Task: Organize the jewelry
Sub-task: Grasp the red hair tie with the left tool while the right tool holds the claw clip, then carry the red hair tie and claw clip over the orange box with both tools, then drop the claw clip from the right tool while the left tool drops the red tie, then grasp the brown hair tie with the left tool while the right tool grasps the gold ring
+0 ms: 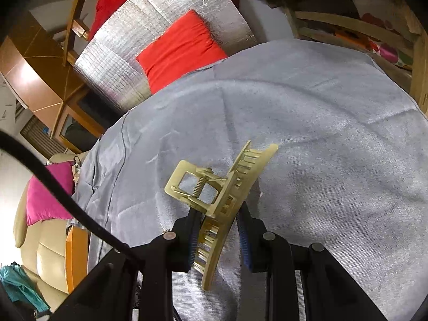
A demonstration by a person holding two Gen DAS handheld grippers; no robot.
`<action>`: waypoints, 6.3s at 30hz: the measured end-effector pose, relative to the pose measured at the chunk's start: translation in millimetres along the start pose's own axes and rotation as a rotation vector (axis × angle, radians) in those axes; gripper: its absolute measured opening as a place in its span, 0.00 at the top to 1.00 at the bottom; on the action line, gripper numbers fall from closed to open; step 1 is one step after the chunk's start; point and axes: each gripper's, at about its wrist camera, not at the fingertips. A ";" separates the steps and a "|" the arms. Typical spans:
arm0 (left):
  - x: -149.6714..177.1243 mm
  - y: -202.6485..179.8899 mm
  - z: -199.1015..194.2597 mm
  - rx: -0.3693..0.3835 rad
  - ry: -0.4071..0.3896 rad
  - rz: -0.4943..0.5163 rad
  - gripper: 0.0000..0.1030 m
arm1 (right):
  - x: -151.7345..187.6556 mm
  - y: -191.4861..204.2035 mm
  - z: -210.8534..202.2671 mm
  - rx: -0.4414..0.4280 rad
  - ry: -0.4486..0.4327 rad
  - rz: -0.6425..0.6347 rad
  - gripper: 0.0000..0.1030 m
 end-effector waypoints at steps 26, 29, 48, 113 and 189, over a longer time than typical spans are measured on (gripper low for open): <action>32.0 106.7 -65.0 -0.393 -0.028 -0.193 0.95 | 35.2 105.5 55.5 -0.148 0.050 -0.132 0.72; 39.5 123.8 -74.7 -0.437 -0.023 -0.225 0.95 | 41.6 118.5 64.0 -0.160 0.063 -0.151 0.72; 83.7 206.4 -146.8 -0.654 -0.051 -0.381 0.95 | 84.2 197.8 101.8 -0.218 0.141 -0.247 0.72; 263.6 353.4 -54.1 -0.651 0.382 -0.606 0.94 | 214.8 420.5 281.0 -0.030 0.609 -0.643 0.74; 60.3 151.6 11.1 0.066 0.034 -0.431 0.93 | 34.4 68.9 86.0 -0.079 0.175 -0.051 0.92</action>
Point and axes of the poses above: each gripper's, at about its wrist camera, not at the fingertips, and z roughly the way its jaws point, y to its left, x to its underside, and after that the axes turned 10 degrees about -x, right-handed
